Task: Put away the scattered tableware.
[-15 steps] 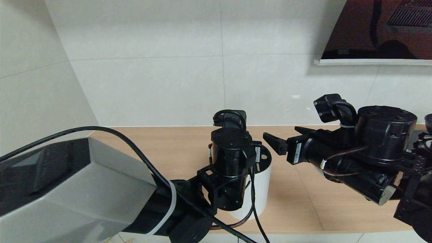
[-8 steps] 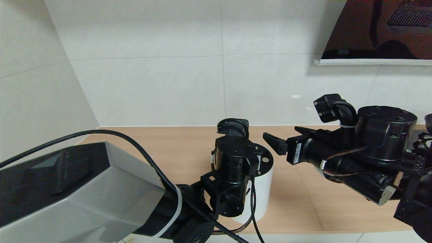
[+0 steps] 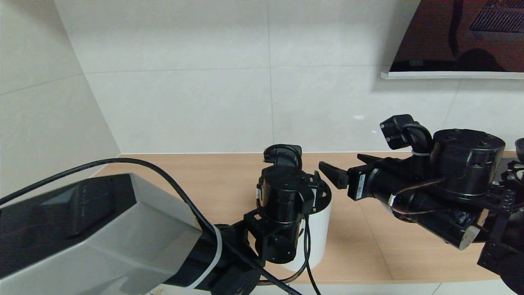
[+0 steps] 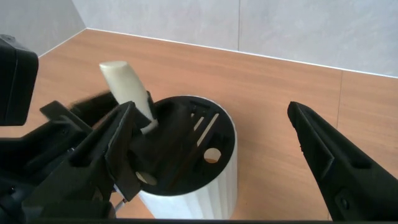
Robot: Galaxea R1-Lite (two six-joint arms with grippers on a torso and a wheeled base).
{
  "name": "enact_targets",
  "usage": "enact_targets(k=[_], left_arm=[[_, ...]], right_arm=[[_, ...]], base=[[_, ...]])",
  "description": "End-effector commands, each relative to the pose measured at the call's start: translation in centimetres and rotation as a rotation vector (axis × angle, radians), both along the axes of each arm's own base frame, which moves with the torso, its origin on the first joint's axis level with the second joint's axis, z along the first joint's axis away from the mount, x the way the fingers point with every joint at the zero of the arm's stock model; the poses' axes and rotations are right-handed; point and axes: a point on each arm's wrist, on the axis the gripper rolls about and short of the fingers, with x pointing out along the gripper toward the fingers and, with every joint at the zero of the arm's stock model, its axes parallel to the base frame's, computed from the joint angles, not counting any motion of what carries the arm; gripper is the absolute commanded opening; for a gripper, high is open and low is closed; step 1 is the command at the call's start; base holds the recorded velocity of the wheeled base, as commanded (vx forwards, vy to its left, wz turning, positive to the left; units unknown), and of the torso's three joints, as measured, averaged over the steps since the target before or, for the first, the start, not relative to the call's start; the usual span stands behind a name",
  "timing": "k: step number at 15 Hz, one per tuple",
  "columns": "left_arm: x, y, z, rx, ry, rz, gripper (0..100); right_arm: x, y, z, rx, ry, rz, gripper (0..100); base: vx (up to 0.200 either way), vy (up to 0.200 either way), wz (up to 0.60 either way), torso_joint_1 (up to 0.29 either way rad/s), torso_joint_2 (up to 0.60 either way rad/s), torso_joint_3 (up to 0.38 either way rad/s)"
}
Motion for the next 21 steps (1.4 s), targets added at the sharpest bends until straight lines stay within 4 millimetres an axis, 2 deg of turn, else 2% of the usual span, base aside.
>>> enact_targets(k=[1,3,5,7,9,11,13,14,17,20,21], left_arm=[[-0.1,0.1,0.2,-0.004,-0.002,0.0,100],[-0.2,0.3,0.1,0.001,0.002,-0.001,100],[-1.6,1.9,2.7,-0.053,-0.02,-0.044,100],[-4.2,4.7,6.5,-0.123,-0.057,-0.165,100],[-5.8,7.7,10.2,-0.193,-0.127,-0.208,100],[-6.8,10.7,12.9,-0.247,-0.197,-0.186,100],[-8.1,14.3,14.6,-0.264,-0.257,-0.207,100],[-8.9,15.7,15.1,-0.244,-0.265,-0.199,100],[-13.2,21.0,16.1,-0.191,-0.265,-0.14,100],[-18.4,26.0,13.7,-0.138,-0.206,-0.063,100],[-20.2,27.6,12.6,-0.118,-0.187,-0.013,100]], right_arm=[[0.0,0.1,-0.1,-0.001,0.002,0.002,100],[0.0,0.0,-0.1,-0.001,0.002,0.001,100],[0.0,0.0,0.0,0.001,0.0,0.001,100],[0.2,-0.4,0.2,0.006,-0.005,-0.015,100],[0.5,-1.0,0.4,0.008,-0.01,-0.036,100],[-0.1,-2.2,1.6,0.033,-0.043,-0.067,100],[-1.0,-4.7,3.0,0.059,-0.09,-0.137,100],[-1.5,-5.9,3.6,0.068,-0.114,-0.166,100],[-4.5,-10.0,4.5,0.055,-0.183,-0.262,100],[-10.7,-13.8,4.3,0.087,-0.269,-0.329,100],[-12.6,-14.9,3.4,0.066,-0.277,-0.361,100]], base=[[0.0,0.0,0.0,0.0,0.0,0.0],[0.0,0.0,0.0,0.0,0.0,0.0],[0.0,0.0,0.0,0.0,0.0,0.0],[0.0,0.0,0.0,0.0,0.0,0.0],[0.0,0.0,0.0,0.0,0.0,0.0],[0.0,0.0,0.0,0.0,0.0,0.0],[0.0,0.0,0.0,0.0,0.0,0.0],[0.0,0.0,0.0,0.0,0.0,0.0],[0.0,0.0,0.0,0.0,0.0,0.0],[0.0,0.0,0.0,0.0,0.0,0.0],[0.0,0.0,0.0,0.0,0.0,0.0]])
